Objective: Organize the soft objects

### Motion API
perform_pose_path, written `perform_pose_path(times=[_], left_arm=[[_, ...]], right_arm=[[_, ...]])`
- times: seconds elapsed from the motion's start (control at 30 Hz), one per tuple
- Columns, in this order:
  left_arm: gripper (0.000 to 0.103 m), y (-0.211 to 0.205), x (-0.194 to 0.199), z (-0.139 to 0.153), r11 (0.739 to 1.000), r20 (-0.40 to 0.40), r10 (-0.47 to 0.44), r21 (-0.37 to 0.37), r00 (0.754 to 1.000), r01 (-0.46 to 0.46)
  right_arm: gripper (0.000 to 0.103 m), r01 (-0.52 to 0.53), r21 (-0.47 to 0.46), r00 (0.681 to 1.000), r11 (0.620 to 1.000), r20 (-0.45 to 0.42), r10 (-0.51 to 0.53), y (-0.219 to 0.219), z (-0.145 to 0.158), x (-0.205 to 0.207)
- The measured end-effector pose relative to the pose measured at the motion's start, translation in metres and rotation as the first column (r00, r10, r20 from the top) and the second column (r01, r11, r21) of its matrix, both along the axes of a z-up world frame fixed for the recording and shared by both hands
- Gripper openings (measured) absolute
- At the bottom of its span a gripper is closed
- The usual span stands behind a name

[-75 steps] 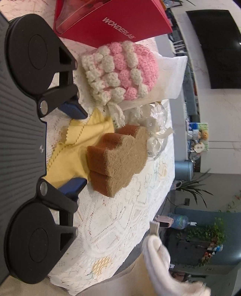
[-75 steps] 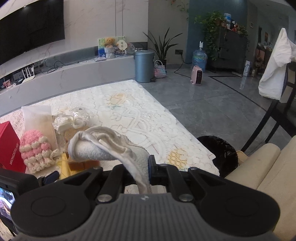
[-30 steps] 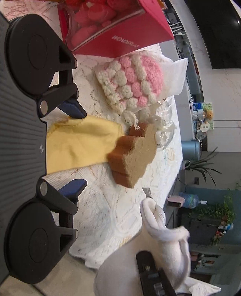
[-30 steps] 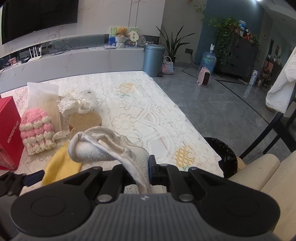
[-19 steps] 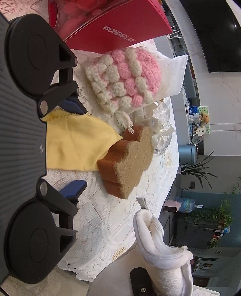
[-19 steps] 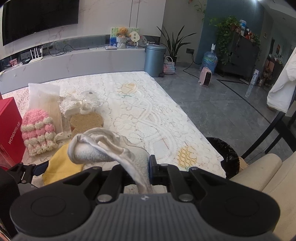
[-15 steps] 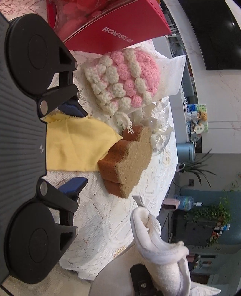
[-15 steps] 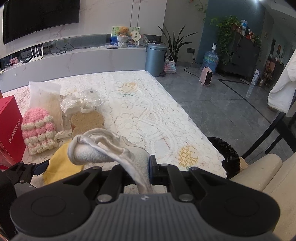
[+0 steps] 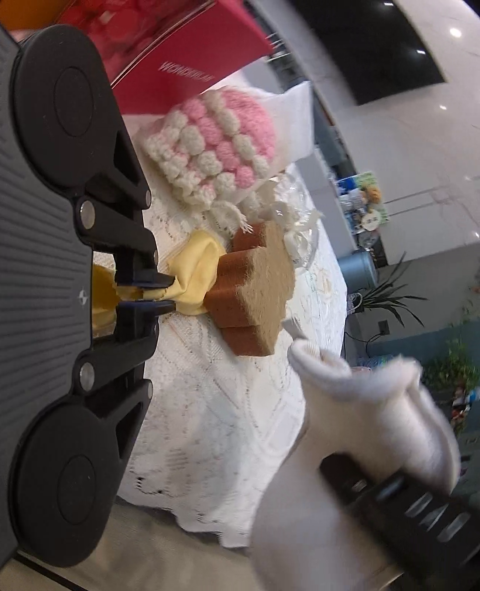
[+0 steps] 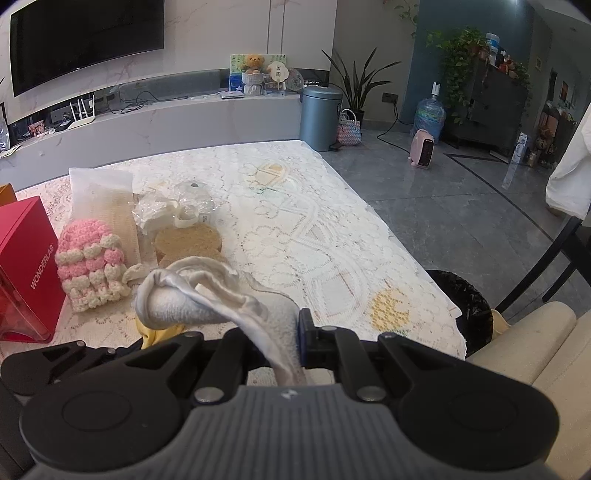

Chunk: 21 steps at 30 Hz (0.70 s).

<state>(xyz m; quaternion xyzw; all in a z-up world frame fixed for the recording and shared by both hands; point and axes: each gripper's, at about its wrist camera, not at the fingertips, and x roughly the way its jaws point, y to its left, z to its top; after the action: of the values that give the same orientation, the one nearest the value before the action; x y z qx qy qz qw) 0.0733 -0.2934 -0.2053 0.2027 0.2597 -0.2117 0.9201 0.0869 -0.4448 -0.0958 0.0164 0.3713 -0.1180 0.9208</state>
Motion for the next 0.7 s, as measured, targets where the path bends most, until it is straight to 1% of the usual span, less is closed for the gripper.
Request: perform_pose_path(times=[0.07, 0.1, 0.17, 0.23, 0.3, 0.37, 0.47, 0.53, 0.6, 0.7], left_arm=[[0.005, -0.003, -0.003, -0.001, 1.000, 0.018, 0.003, 0.026, 1.000, -0.004], [0.005, -0.004, -0.003, -0.001, 1.000, 0.019, 0.009, 0.026, 1.000, -0.010], [0.004, -0.002, -0.002, 0.001, 1.000, 0.005, 0.021, 0.007, 1.000, -0.021], [0.004, 0.001, -0.002, 0.006, 0.998, -0.001, 0.055, 0.000, 0.998, -0.055], [0.004, 0.007, -0.005, 0.013, 0.996, 0.021, 0.083, -0.018, 0.996, -0.082], [0.004, 0.013, -0.008, 0.021, 0.996, 0.026, 0.084, -0.041, 0.996, -0.083], [0.004, 0.020, -0.010, 0.030, 0.995, 0.035, 0.088, -0.048, 0.995, -0.087], [0.004, 0.023, -0.011, 0.035, 0.994, 0.047, 0.103, -0.053, 0.994, -0.100], [0.004, 0.027, -0.010, 0.041, 0.991, 0.043, 0.114, -0.072, 0.992, -0.111], [0.004, 0.035, -0.007, 0.051, 0.985, 0.024, 0.123, -0.124, 0.992, -0.119]], right_arm=[[0.007, 0.000, 0.000, 1.000, 1.000, 0.001, 0.000, -0.001, 0.000, 0.000], [0.007, -0.001, -0.001, 1.000, 1.000, 0.002, 0.001, -0.001, 0.001, 0.000], [0.008, -0.001, 0.000, 1.000, 1.000, 0.002, 0.001, -0.001, 0.001, -0.001], [0.008, 0.000, 0.001, 1.000, 1.000, 0.002, 0.000, -0.001, 0.001, -0.001], [0.008, -0.008, 0.010, 1.000, 1.000, 0.001, 0.008, -0.001, 0.001, -0.001], [0.008, -0.014, 0.014, 1.000, 1.000, 0.003, 0.014, -0.001, 0.001, 0.000], [0.007, -0.027, 0.018, 1.000, 0.999, 0.009, 0.027, -0.001, 0.002, -0.002], [0.006, -0.043, 0.042, 0.999, 0.998, 0.013, 0.042, -0.001, 0.001, -0.001], [0.005, -0.058, 0.061, 0.998, 0.996, 0.011, 0.058, -0.001, -0.001, -0.001], [0.004, -0.072, 0.076, 0.997, 0.994, 0.008, 0.072, 0.000, -0.004, 0.000]])
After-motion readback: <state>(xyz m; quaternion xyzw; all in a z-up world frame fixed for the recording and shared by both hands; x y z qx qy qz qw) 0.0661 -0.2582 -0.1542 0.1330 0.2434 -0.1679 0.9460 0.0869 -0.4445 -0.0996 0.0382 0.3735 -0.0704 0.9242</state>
